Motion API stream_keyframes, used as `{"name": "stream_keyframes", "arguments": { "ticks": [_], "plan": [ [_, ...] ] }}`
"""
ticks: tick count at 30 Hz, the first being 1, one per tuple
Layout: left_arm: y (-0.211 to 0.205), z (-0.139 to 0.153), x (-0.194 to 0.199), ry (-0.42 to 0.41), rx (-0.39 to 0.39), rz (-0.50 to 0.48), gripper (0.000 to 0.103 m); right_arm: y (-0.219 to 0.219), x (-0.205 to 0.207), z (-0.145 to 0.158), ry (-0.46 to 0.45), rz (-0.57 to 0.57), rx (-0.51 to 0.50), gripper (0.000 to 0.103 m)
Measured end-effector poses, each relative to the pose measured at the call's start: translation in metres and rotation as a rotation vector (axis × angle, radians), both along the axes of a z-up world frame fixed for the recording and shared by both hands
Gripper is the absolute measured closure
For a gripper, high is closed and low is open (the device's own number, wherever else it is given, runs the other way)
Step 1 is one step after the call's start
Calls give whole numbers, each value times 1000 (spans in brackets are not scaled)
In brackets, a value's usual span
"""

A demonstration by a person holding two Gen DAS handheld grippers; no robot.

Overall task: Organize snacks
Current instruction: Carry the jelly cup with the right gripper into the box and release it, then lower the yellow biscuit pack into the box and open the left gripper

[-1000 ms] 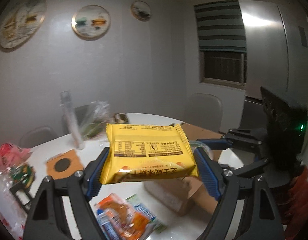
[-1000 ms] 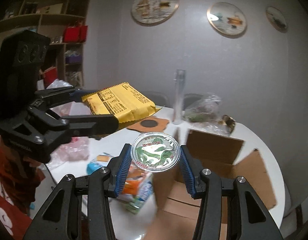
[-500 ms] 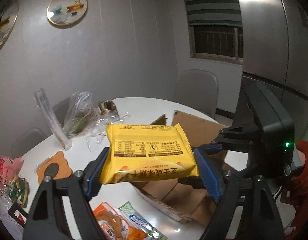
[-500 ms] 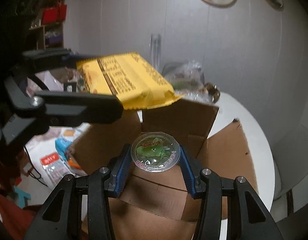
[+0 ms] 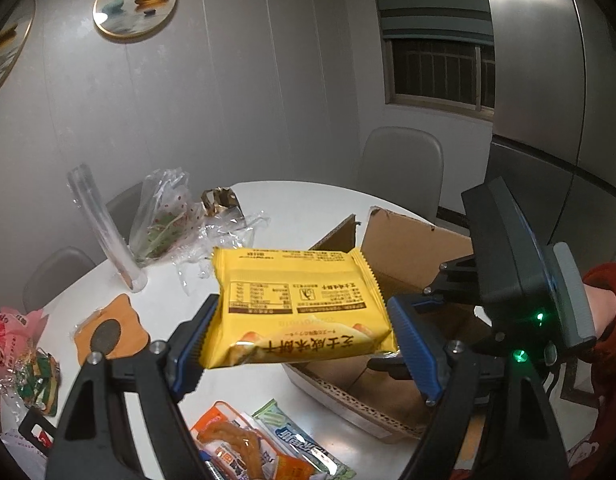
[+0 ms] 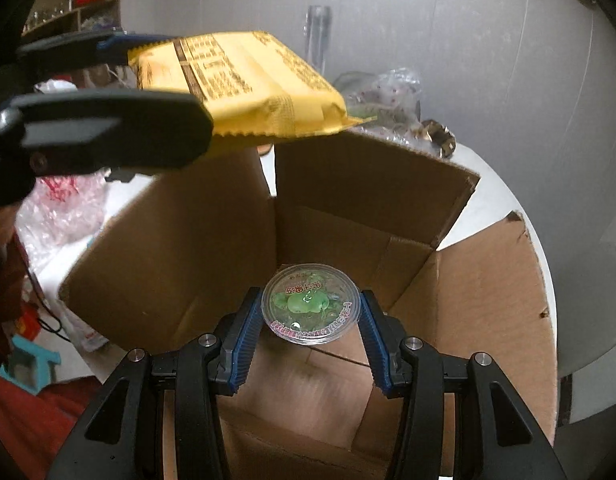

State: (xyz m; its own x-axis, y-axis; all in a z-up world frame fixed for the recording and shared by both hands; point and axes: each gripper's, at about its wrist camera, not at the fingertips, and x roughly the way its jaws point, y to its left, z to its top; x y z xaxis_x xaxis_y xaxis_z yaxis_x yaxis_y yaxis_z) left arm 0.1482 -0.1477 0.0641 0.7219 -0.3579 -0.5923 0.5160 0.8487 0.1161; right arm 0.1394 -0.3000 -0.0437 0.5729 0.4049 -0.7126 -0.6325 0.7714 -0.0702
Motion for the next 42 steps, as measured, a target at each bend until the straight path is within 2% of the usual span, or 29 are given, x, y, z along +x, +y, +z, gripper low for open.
{"name": "stream_keyframes", "arguments": {
  "ticks": [6,9,19,24,35,42],
  "plan": [
    [-5,-5,4,16,18,-23,23,3,6,-9,26,-9,-21,58],
    [-8,-7,5,23,20,-32,23,2,2,-7,15,-17,-24,49],
    [-22,-10,5,59,23,-70,23,-19,-18,3,-13,-21,27,49],
    [-40,-12,6,87,41,-112,22,-32,-28,9,-29,-33,43,45],
    [-69,-30,16,177,83,-161,22,-42,-24,3,-9,-54,75,42],
    [-75,-34,19,174,106,-162,19,-41,-17,1,24,-60,101,42]
  ]
}}
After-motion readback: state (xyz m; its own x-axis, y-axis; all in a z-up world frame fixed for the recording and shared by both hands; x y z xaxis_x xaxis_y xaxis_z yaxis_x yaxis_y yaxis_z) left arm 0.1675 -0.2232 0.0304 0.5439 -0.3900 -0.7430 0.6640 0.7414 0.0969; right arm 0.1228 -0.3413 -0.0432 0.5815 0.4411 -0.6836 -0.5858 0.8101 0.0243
